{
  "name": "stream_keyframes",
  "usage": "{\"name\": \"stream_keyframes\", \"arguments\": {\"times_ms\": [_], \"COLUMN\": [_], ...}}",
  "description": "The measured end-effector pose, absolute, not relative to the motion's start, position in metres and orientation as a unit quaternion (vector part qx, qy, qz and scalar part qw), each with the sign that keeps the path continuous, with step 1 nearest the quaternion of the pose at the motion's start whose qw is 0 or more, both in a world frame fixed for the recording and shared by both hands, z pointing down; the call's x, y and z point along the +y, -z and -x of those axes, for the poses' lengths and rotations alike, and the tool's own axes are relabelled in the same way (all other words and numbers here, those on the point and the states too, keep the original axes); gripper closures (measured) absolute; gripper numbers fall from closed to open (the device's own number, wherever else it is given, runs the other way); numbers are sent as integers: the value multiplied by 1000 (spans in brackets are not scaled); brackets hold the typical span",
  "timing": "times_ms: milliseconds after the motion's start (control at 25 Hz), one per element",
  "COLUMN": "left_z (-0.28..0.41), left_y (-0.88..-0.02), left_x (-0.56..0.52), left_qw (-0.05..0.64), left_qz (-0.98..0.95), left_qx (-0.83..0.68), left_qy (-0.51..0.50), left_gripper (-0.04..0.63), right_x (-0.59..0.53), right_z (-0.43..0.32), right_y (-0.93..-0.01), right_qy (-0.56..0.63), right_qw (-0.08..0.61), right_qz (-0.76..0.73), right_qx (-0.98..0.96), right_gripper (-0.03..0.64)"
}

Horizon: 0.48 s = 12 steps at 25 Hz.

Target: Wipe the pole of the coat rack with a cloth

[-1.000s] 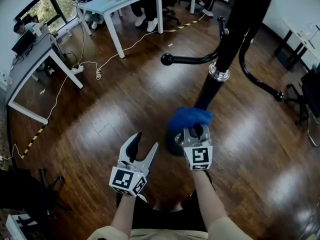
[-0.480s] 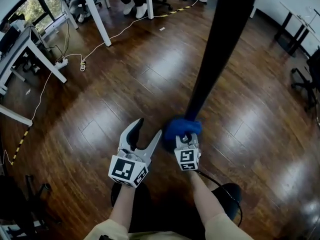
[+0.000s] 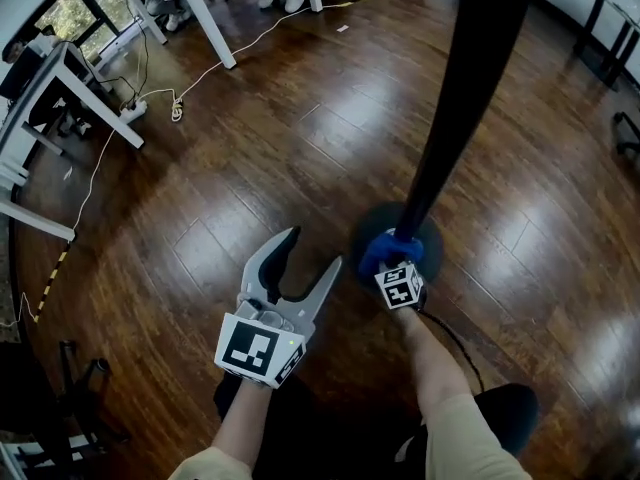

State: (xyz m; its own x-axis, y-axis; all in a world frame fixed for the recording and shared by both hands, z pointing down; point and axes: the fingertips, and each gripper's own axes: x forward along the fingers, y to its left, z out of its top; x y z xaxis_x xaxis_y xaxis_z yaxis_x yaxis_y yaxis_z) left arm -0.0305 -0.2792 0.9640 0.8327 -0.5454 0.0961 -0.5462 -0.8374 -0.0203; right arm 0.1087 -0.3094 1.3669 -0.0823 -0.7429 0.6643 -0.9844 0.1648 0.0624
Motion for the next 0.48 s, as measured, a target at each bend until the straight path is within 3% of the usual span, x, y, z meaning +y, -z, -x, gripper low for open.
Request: {"name": "stream_keyframes", "arguments": {"times_ms": [120,320,480], "left_z": [54,69,64], "left_y": [-969,-970,-932], "left_x": [-280,-292,-294], "left_qw": [12,12,-5], "left_qz": [-953,-946,-951], "left_qx": [-300,-324,-307], "left_qy": [-37,-20,-23], "left_gripper": [351,351,274], "right_x": [-300,-296,-281], "right_z": [-120,-123,-140], "right_y": [-1409,-1407,-1318], "right_qy": [-314,-305,-332], "right_qw": [247,287,101], "right_qz": [-629,-604,-642], "right_qx": [-667,-678,-683], "right_gripper": [560,558,558]}}
